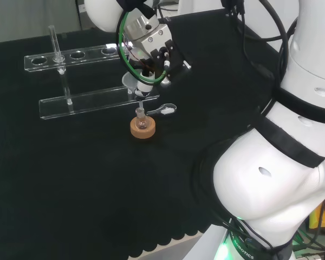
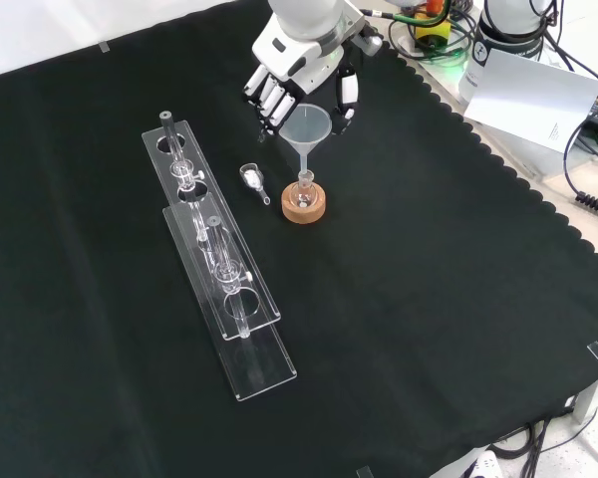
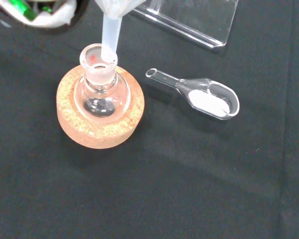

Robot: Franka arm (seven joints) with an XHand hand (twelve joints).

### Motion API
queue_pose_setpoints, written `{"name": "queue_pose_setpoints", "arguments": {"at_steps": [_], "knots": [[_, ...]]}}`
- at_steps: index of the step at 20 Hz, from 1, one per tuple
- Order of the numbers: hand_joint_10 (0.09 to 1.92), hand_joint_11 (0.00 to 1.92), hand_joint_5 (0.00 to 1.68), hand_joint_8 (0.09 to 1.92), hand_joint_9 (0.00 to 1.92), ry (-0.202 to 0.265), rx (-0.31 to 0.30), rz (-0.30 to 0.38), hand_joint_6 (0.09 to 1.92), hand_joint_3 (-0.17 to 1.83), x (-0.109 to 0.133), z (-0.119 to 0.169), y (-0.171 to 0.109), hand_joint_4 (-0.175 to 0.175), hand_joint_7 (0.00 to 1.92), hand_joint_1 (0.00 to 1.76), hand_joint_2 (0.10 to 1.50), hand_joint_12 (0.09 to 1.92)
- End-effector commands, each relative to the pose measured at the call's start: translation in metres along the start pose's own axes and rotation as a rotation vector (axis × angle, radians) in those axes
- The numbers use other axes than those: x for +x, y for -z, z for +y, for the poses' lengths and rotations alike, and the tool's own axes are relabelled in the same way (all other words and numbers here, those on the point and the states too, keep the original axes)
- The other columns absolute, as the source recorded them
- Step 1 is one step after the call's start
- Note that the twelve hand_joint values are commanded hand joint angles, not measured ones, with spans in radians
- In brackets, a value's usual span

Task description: Place the funnel on the round-bottom flask.

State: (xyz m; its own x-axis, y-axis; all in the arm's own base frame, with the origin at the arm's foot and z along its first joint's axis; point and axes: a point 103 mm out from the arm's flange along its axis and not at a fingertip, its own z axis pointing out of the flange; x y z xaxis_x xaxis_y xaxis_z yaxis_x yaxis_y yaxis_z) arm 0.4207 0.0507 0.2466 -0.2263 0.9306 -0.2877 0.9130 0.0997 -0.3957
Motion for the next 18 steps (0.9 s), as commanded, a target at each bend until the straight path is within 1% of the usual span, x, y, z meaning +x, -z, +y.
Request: {"name": "queue_pose_setpoints", "arguments": {"at_steps": [1,6,18], "knots": [[0.73,0.29,0.48,0.97,0.68,0.001,-0.001,0.007,0.29,0.61,-0.0007,-0.0012,0.0008,-0.045,0.48,0.82,0.65,1.34],[0.73,0.29,0.47,0.97,0.68,0.001,-0.010,0.000,0.29,0.61,0.0022,-0.0042,0.0013,-0.045,0.48,0.82,0.65,1.34],[0.73,0.29,0.47,0.97,0.68,0.009,-0.001,0.008,0.31,0.61,0.0066,-0.0036,-0.0006,-0.045,0.48,0.82,0.65,1.34]]}}
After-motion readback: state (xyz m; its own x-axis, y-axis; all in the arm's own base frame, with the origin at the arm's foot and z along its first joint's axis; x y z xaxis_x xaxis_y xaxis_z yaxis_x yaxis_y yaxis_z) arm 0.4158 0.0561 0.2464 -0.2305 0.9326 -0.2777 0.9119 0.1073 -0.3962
